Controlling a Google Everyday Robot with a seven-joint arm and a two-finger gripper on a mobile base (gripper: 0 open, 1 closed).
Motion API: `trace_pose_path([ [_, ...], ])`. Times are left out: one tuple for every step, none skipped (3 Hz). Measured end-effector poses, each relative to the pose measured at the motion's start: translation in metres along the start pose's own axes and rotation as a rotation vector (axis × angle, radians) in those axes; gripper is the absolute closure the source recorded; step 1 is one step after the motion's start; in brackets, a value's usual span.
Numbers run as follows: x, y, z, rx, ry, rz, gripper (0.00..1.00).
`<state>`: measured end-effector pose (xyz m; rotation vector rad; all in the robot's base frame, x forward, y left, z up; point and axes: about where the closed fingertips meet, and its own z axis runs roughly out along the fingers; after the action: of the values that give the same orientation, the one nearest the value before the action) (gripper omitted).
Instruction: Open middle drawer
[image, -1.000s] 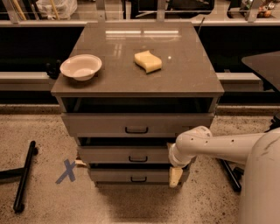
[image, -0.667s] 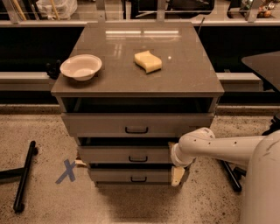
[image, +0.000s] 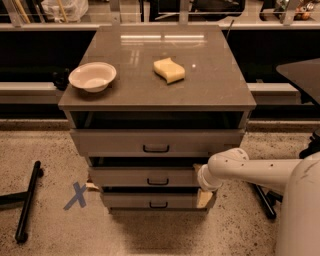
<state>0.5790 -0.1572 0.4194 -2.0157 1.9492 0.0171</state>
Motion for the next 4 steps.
trace_pose_path([
  [0.003,0.005,0.004,-0.005,-0.008,-0.008,0.37],
  [0.007,0.013,0.004,-0.009,-0.008,-0.011,0.60],
  [0.007,0.014,0.004,-0.009,-0.008,-0.011,0.84],
  [0.009,0.023,-0.009,0.003,-0.006,-0.012,1.00],
])
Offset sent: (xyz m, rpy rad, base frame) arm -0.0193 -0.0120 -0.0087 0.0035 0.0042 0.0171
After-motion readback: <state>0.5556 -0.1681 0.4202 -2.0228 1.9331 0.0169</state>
